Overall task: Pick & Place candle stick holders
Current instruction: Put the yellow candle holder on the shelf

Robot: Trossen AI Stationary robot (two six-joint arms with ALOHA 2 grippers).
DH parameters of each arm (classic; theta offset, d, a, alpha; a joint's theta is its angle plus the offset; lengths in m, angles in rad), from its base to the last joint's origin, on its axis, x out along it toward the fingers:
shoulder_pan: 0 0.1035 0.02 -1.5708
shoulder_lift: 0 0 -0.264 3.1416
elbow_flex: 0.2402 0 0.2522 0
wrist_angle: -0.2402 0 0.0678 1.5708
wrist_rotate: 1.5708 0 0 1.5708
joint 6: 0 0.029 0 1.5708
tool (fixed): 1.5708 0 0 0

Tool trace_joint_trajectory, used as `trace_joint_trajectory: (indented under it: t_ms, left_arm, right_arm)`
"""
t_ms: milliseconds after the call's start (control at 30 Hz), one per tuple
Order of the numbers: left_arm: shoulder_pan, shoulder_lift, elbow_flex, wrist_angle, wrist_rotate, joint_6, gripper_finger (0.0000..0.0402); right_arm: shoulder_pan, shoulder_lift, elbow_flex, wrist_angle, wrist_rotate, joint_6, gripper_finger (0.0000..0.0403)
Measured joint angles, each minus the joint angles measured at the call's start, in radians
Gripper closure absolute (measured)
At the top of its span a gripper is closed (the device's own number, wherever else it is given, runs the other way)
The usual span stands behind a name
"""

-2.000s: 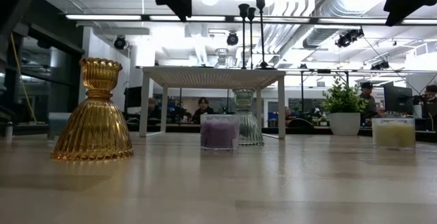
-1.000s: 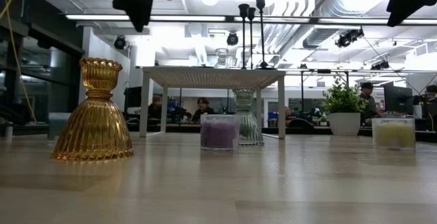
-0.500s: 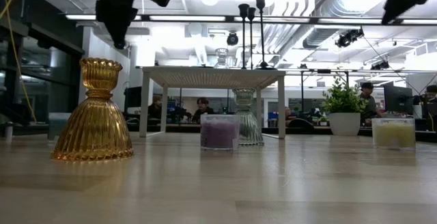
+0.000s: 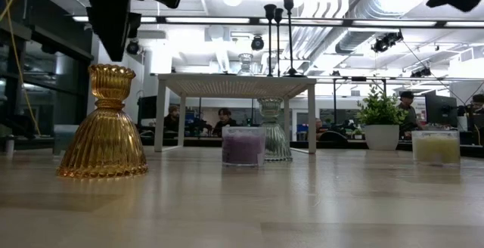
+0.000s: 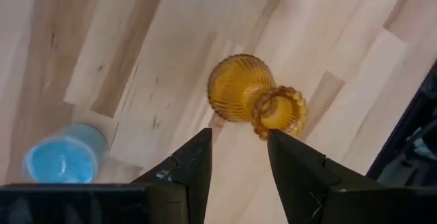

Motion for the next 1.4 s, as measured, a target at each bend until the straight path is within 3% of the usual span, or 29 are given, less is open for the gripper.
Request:
trace_joint_trajectory:
  t_ms: [233,767,1400]
  left_arm:
    - [-0.014,0.000,-0.013,0.013,-0.018,0.024,0.0263]
    - [-0.070,0.000,-0.014,0.069,-0.034,0.074,0.0263]
    - [-0.078,0.070,-0.014,0.082,-0.046,0.049,0.0263]
  right_arm:
    - [0.016,-0.081,-0.171,0.224,-0.005,-0.056,0.0164]
    - [0.016,-0.130,-0.417,0.512,-0.038,-0.054,0.0164]
    - [0.016,-0.160,-0.460,0.535,-0.049,-0.048,0.0164]
